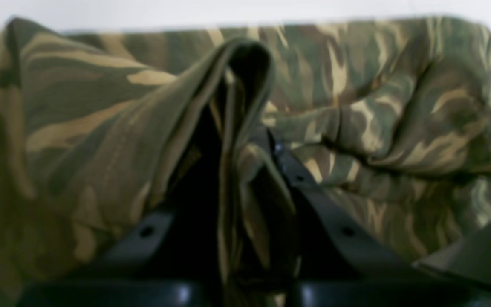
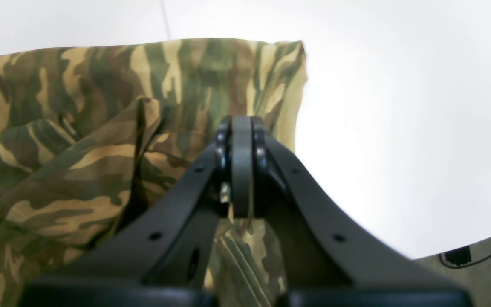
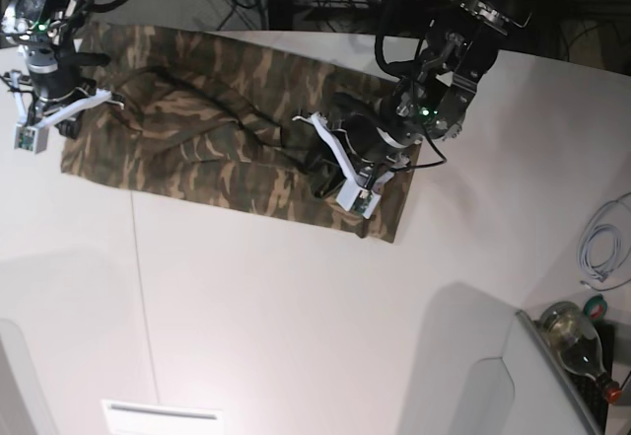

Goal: Layout the t-shirt on the table in an organized manner, then fold the t-shirt properly
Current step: 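Fold the strip end with the left gripper toward the right gripper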

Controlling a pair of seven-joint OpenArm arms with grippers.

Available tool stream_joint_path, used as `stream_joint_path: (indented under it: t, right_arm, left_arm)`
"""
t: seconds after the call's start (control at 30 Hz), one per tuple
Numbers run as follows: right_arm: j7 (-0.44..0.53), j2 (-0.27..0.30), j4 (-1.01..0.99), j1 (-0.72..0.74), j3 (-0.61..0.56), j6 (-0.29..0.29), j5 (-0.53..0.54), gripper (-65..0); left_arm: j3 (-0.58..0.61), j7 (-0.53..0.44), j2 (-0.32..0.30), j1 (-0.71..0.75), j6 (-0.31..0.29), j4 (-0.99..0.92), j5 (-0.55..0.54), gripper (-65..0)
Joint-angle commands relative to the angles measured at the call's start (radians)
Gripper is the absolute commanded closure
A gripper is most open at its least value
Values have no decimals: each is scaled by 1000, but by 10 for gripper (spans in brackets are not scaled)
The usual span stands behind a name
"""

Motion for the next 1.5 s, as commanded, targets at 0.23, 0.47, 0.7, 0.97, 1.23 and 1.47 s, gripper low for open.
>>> stream_joint_path:
  t: [0.23,0.47,0.7,0.97,1.23,1.47]
  right_arm:
    - [25,6,17,-4,4,4,5,-8]
    - [25,5,17,1,3,4,5,-8]
    - [25,5,17,1,3,4,7,-8]
    - [25,3,17,1,0,4,7,-8]
    - [25,2,17,1,1,4,7,-8]
    - [25,0,17,1,3,4,7,-8]
  left_arm:
    - [15,-23,37,-35,-6,-37,-11,0]
    - [18,-23,66,-53,-6,-37,-11,0]
    - [18,-23,70,-54,-6,-37,-11,0]
    - [18,-23,70,-48,-6,-37,-11,0]
    - [113,-21,63,-58,-6,-37,-11,-240]
    - [130,-21,68,-58,-6,-35,-13,-433]
